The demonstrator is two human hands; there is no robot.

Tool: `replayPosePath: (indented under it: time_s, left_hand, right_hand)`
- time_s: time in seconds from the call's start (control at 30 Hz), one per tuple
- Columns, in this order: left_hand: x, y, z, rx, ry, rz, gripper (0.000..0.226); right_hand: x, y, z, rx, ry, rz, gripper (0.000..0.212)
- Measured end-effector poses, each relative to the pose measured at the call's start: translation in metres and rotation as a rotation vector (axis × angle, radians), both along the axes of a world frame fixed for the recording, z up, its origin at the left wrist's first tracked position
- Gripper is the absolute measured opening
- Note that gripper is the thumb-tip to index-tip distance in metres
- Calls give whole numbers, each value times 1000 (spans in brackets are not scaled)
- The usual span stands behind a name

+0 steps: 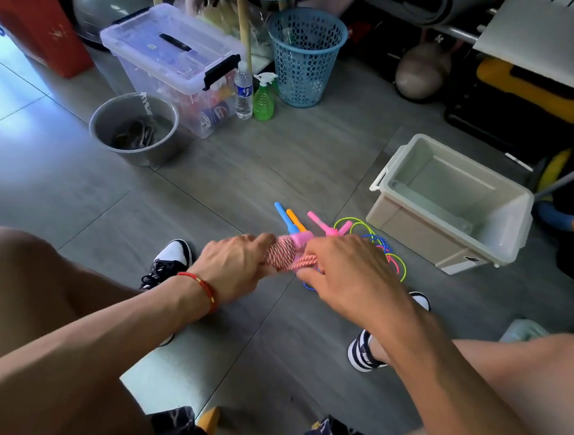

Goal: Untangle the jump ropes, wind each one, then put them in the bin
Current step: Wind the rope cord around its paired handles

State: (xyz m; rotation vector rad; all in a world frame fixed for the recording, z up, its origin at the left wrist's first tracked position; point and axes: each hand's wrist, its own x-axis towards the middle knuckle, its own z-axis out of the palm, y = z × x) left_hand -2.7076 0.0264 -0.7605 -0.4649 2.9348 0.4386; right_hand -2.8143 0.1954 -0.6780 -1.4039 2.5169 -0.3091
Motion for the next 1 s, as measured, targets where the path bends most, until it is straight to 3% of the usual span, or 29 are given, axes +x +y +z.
replayPosePath:
  time_s: [0.13,0.33,0.43,0.57,0.67,0.8,0.87,0.97,1.0]
  left_hand:
    - [5,23,3,5,-44,-240,47]
    - [12,32,17,39,143,-353,50]
    - [14,30,22,83,210,-431,47]
    - [21,27,29,149,241,-526,48]
    - [24,30,39,289,221,-556,44]
    - [21,23,57,693,140,-472,41]
    - [20,16,62,831,118,-379,40]
    - [18,0,62,980,191,-233,33]
    - [18,-5,61,1008,225,-167,31]
  right_hand:
    - [-4,2,0,35,70,83,19]
    - [-30,14,-6,7,-55,46,16]
    - [-37,17,-9,35,-170,85,18]
    - [-49,19,-15,50,-469,168,9]
    - [-57,19,-19,6,-696,201,10]
    - [-60,19,-32,-89,-927,120,11]
    - [-51,17,-45,-167,-1015,45,2]
    - [-33,19,-63,-338,-1217,-165,51]
    - [-25,14,-63,-360,-1248,-187,37]
